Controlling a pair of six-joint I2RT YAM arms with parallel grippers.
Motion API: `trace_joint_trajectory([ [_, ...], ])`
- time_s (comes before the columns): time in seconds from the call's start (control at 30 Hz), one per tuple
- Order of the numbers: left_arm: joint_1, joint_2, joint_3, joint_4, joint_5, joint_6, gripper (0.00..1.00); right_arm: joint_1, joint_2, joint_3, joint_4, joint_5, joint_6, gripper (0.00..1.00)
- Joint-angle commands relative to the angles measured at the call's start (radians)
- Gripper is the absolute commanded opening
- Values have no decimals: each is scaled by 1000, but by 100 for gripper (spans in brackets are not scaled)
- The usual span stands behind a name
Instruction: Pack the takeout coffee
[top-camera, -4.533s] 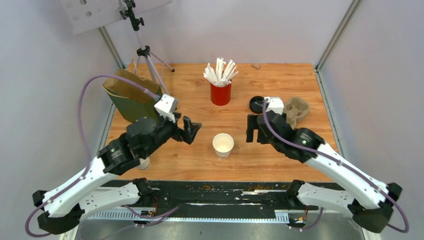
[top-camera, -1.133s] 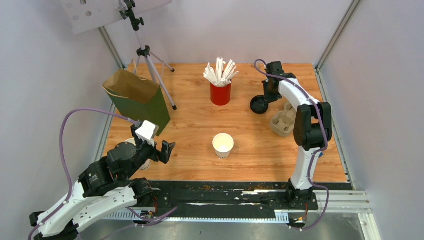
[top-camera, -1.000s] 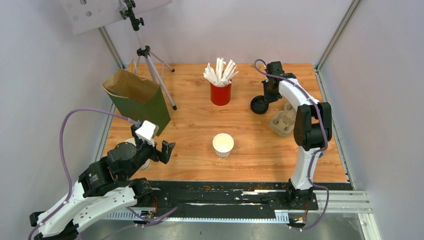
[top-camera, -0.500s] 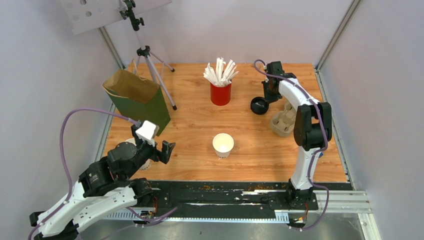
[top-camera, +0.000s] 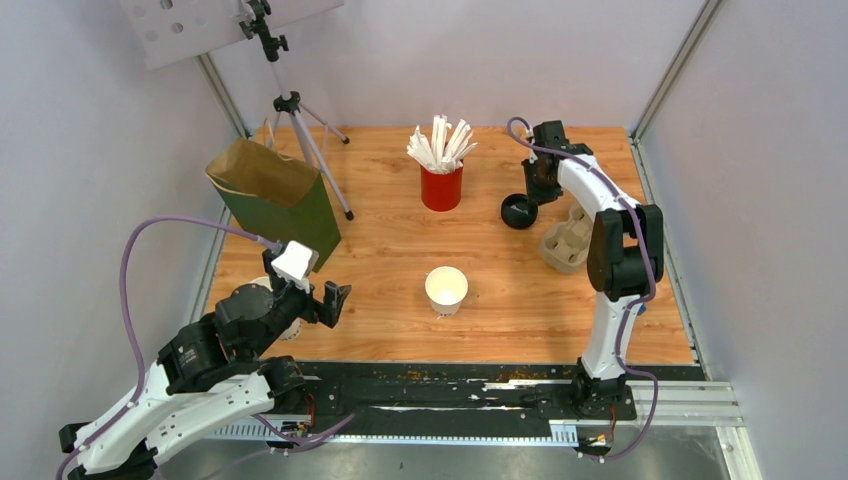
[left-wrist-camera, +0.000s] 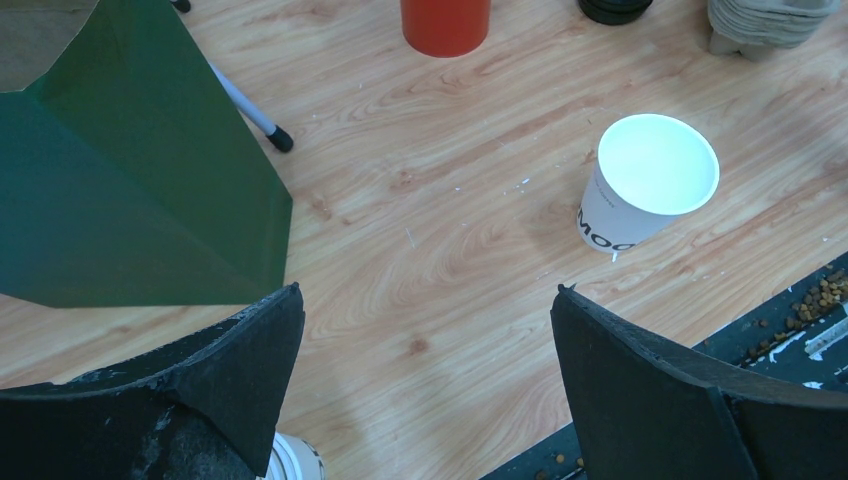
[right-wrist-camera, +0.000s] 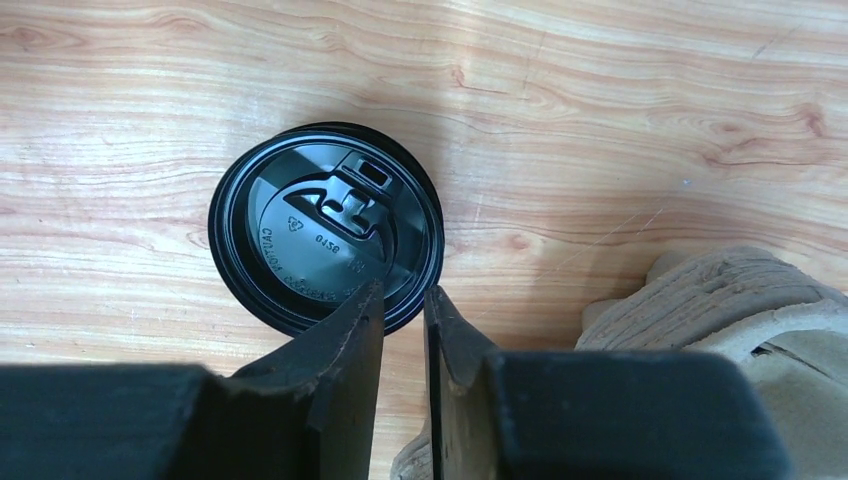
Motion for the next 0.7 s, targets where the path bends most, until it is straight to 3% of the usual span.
trace_joint_trajectory([
  [0.0,-4,8,3,7,0,12,100,1,16,50,7,16,-8,21],
  [0.67,-4,19,2,5,0,14,100,0,74,63,15,82,-38,24],
])
